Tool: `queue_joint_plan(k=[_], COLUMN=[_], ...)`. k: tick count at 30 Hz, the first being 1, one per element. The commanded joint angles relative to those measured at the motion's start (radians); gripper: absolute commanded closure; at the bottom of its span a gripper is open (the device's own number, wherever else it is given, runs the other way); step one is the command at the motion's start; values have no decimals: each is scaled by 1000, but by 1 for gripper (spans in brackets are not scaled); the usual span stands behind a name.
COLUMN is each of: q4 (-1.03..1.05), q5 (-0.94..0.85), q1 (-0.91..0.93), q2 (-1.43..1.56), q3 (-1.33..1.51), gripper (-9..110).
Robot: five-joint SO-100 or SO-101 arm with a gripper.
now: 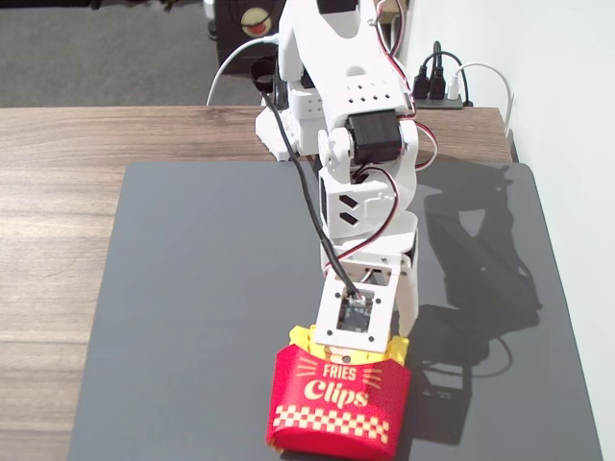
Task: Grab a fry
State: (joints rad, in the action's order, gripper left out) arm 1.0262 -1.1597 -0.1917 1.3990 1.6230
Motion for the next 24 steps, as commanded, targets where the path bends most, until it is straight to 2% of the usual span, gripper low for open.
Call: queue_joint_plan(k=[1,11,24], q4=[5,-3,2], q5=[-2,-12,-14], q1=[-6,-5,-8], q2=[-6,-54,-61], q3=[-69,-95,-114], gripper=[84,84,99])
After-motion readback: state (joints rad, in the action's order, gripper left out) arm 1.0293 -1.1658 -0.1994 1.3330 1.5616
